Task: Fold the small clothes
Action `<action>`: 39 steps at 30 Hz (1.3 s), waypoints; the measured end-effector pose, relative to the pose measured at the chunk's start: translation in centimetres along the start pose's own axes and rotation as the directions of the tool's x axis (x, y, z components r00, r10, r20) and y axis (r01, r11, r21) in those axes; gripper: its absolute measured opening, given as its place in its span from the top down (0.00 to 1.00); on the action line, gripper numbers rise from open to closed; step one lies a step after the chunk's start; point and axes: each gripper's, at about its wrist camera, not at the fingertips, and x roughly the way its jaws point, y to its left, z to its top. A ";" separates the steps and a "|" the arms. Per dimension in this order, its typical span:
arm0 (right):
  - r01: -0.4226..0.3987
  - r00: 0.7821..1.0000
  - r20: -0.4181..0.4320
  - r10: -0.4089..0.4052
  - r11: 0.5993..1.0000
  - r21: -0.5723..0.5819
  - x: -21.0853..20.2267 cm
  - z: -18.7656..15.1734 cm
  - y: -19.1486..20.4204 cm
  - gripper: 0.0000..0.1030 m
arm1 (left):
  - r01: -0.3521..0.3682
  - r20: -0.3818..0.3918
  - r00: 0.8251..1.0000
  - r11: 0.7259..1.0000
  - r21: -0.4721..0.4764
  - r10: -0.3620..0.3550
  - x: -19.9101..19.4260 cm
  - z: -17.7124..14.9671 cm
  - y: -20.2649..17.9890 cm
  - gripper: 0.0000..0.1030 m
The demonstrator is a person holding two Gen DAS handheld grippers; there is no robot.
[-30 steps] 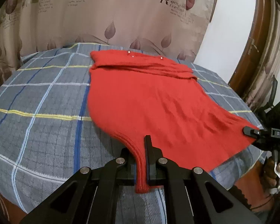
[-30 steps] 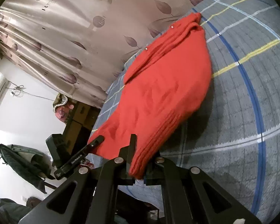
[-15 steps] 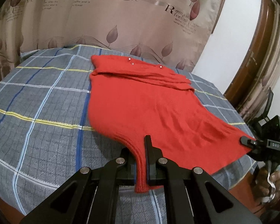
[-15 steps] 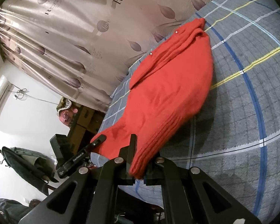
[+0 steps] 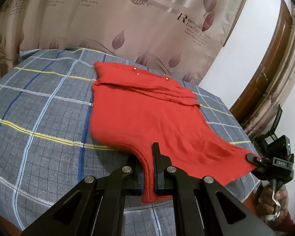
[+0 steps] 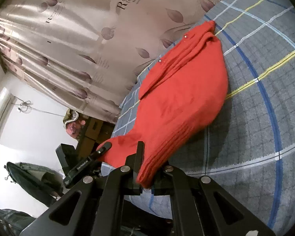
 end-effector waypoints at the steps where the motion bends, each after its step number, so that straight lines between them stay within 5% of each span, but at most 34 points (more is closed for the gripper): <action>1: -0.006 1.000 0.000 0.006 1.000 0.000 0.1 0.2 0.1 0.96 | 0.001 0.002 1.000 1.000 -0.004 -0.001 0.0 0.2 0.1 0.94; 22: 0.016 1.000 0.009 -0.015 0.988 -0.156 3.1 11.4 3.9 0.96 | -0.016 0.100 0.995 1.000 0.004 0.015 3.5 10.0 0.8 0.94; 39: 0.055 0.998 -0.016 -0.057 0.992 -0.117 10.4 21.2 -0.3 0.96 | -0.111 0.127 0.986 0.994 -0.021 0.112 12.0 15.9 3.1 0.94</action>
